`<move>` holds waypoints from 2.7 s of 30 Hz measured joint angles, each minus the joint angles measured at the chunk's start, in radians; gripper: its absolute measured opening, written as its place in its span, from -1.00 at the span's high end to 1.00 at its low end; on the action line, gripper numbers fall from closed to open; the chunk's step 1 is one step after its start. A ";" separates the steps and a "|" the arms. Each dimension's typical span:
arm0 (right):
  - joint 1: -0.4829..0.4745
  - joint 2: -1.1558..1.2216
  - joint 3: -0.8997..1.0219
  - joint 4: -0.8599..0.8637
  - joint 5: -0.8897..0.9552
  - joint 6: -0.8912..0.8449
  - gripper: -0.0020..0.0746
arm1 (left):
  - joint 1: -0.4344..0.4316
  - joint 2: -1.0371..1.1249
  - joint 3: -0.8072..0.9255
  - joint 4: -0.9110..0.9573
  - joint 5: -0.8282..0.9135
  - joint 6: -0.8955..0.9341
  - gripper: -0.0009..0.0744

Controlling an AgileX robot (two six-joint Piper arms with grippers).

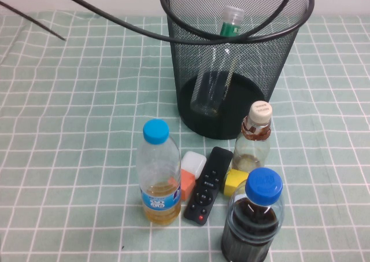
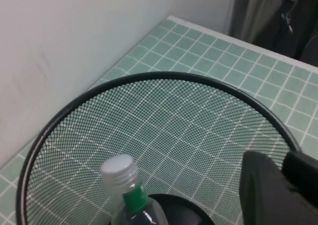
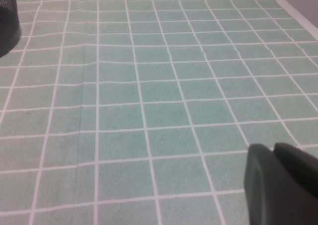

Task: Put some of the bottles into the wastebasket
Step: Pick up a bottle from the table with right arm

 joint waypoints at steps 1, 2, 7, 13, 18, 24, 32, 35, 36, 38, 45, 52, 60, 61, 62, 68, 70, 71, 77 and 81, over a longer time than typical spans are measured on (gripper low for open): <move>0.000 0.000 0.000 0.000 0.000 0.000 0.97 | 0.000 -0.032 0.000 0.014 0.029 -0.002 0.81; 0.000 0.000 0.000 0.000 0.000 0.000 0.97 | 0.000 -0.065 0.000 0.034 0.053 -0.002 0.87; 0.000 0.000 0.000 0.000 0.000 0.000 0.97 | 0.000 -0.260 0.046 0.140 0.098 -0.018 0.96; 0.000 0.000 0.000 0.000 0.000 0.000 0.97 | 0.000 -0.607 0.361 0.286 0.010 -0.019 0.98; 0.000 0.000 0.000 0.000 0.000 0.000 0.97 | 0.000 -0.930 0.762 0.332 -0.146 -0.034 0.98; 0.000 0.000 0.000 0.000 0.000 0.000 0.97 | 0.000 -1.312 1.323 0.323 -0.450 -0.069 0.98; 0.000 0.000 0.000 0.000 0.000 0.000 0.97 | 0.000 -1.685 1.772 0.336 -0.693 -0.156 0.98; 0.000 0.000 0.000 0.000 0.000 0.000 0.97 | 0.000 -1.715 1.819 0.375 -0.645 -0.162 0.98; 0.000 0.000 0.000 0.000 0.000 0.000 0.97 | 0.000 -1.717 1.830 0.387 -0.625 -0.162 0.98; 0.000 0.000 0.000 0.000 0.000 0.000 0.97 | 0.000 -1.717 1.845 0.406 -0.607 -0.162 0.98; 0.000 0.000 0.000 0.000 0.000 0.000 0.97 | 0.000 -1.717 1.857 0.416 -0.579 -0.162 0.98; 0.000 0.000 0.000 0.000 0.000 0.000 0.97 | 0.000 -1.721 1.885 0.401 -0.595 -0.169 0.98; 0.000 0.000 0.000 0.000 0.000 0.000 0.97 | 0.003 -1.739 2.145 0.448 -0.923 -0.312 0.98; 0.000 0.000 0.000 0.000 0.000 0.000 0.97 | 0.011 -1.751 2.180 0.474 -0.974 -0.344 0.98; 0.000 0.000 0.000 0.000 0.000 0.000 0.97 | 0.021 -1.762 2.205 0.488 -1.006 -0.361 0.98; 0.000 0.000 0.000 0.000 0.000 0.000 0.97 | 0.176 -1.863 2.305 0.515 -1.068 -0.418 0.98; 0.000 0.000 0.000 0.000 0.000 0.000 0.97 | 0.217 -1.913 2.332 0.525 -1.069 -0.425 0.98; 0.000 0.000 0.000 0.000 0.000 0.000 0.97 | 0.227 -1.932 2.347 0.528 -1.069 -0.427 0.98; 0.000 0.000 0.000 0.000 0.000 0.000 0.97 | 0.260 -1.956 2.368 0.531 -1.016 -0.460 0.98; 0.000 0.000 0.000 0.000 0.000 0.000 0.97 | 0.272 -1.956 2.370 0.538 -0.931 -0.473 0.98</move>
